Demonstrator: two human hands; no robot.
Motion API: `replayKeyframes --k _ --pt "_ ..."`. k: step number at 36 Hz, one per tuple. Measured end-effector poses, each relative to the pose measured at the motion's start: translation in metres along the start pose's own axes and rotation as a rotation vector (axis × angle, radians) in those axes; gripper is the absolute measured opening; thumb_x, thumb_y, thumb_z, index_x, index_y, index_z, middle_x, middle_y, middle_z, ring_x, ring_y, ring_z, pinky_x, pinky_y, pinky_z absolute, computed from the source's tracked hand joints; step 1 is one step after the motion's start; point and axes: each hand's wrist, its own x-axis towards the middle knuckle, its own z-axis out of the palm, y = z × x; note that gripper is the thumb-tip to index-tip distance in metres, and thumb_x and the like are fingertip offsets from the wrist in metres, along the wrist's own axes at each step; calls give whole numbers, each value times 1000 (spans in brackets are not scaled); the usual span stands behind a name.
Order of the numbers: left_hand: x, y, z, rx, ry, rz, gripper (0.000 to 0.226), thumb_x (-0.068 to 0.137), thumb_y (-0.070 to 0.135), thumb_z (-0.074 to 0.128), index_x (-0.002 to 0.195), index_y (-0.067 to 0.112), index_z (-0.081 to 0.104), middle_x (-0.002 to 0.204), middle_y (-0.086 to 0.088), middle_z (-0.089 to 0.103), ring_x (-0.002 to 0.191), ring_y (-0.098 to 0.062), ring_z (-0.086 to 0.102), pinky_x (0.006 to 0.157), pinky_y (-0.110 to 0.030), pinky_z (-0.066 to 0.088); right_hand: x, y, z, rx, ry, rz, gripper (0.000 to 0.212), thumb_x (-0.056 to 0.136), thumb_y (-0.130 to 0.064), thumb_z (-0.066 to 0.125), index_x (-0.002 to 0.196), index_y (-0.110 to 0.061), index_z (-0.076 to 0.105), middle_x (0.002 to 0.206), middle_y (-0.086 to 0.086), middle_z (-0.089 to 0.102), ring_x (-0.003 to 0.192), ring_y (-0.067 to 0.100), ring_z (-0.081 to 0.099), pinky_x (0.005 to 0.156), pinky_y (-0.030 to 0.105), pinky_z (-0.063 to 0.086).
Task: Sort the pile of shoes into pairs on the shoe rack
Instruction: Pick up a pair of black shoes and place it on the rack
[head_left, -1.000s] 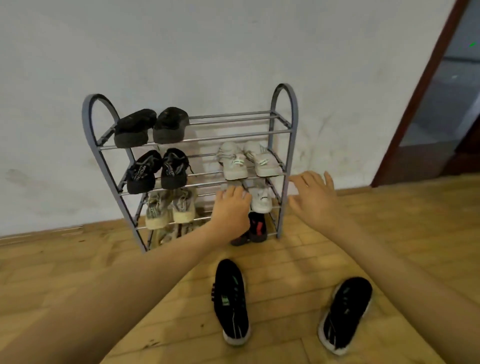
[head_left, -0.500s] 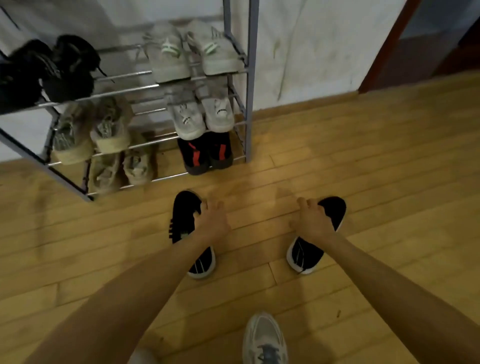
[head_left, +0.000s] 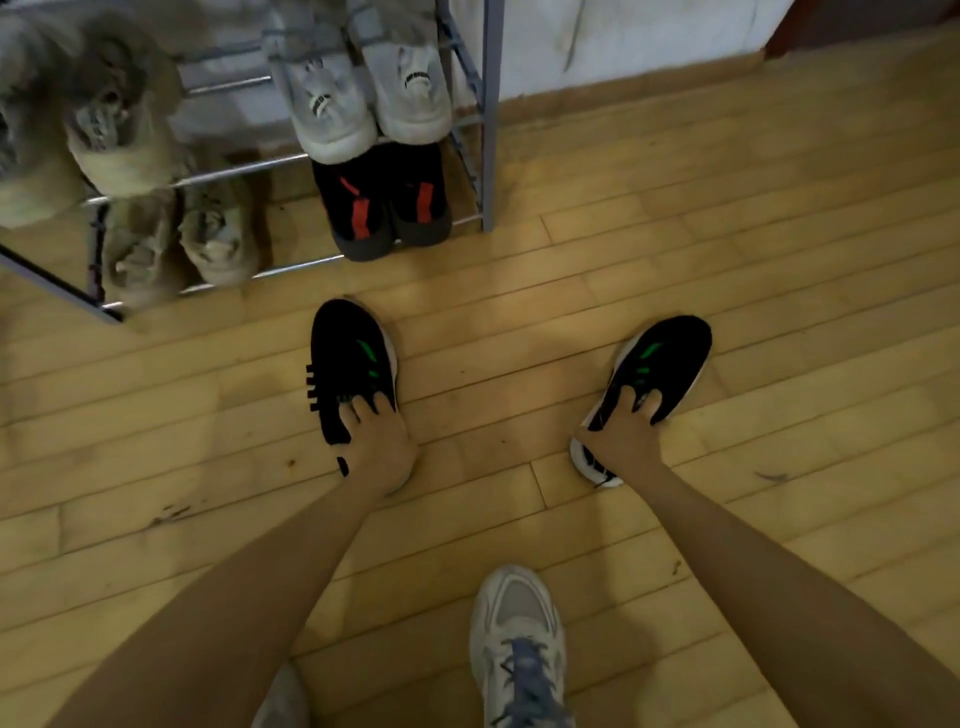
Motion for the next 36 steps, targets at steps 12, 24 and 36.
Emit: replayKeyframes --k 12,24,36 --pt "-21 11 29 -52 67 273 69 92 42 51 148 16 21 156 -10 15 144 -29 11 111 -56 26 -9 -24 3 442 158 -148 82 77 -36 72 143 -15 28 149 9 17 128 35 33 100 44 40" --pt "-18 -15 8 -495 268 381 34 91 -3 45 123 2 57 130 -17 49 117 -31 50 95 -25 39 -46 -104 -9 581 144 -600 66 75 -16 72 133 -12 42 132 3 37 113 8 38 94 24 37" --pt "-17 -75 -40 -1245 -5 -56 32 98 33 49 121 12 50 99 -1 63 84 -14 63 57 -25 55 -102 -184 80 425 96 -882 52 77 -31 67 117 -5 47 119 10 49 107 26 50 87 43 48"
